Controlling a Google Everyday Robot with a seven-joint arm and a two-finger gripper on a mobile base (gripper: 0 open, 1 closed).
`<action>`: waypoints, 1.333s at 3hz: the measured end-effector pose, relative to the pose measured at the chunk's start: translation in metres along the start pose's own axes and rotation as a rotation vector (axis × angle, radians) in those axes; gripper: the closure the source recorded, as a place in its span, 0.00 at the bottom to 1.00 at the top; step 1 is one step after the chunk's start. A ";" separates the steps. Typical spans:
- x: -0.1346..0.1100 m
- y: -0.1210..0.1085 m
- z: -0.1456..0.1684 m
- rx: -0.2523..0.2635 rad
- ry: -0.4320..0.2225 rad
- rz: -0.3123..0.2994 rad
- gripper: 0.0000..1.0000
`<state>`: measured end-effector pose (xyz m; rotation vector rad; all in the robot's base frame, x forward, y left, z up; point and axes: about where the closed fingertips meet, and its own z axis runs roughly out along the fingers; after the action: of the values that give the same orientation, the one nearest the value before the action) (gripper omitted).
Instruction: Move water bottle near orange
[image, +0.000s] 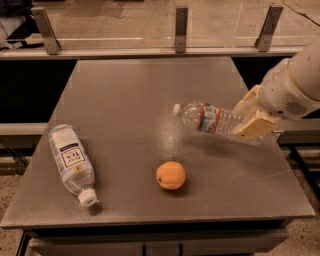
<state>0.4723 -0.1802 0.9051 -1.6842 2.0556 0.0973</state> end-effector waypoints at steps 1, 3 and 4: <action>0.007 0.022 0.001 -0.051 -0.053 -0.016 1.00; 0.005 0.025 0.003 -0.054 -0.037 -0.036 1.00; 0.005 0.034 0.008 -0.049 0.016 -0.054 1.00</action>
Offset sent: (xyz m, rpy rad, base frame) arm -0.0189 -0.0012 -0.0081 0.0464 0.0251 0.0430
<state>0.4423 -0.1736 0.8881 -1.7740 2.0335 0.1183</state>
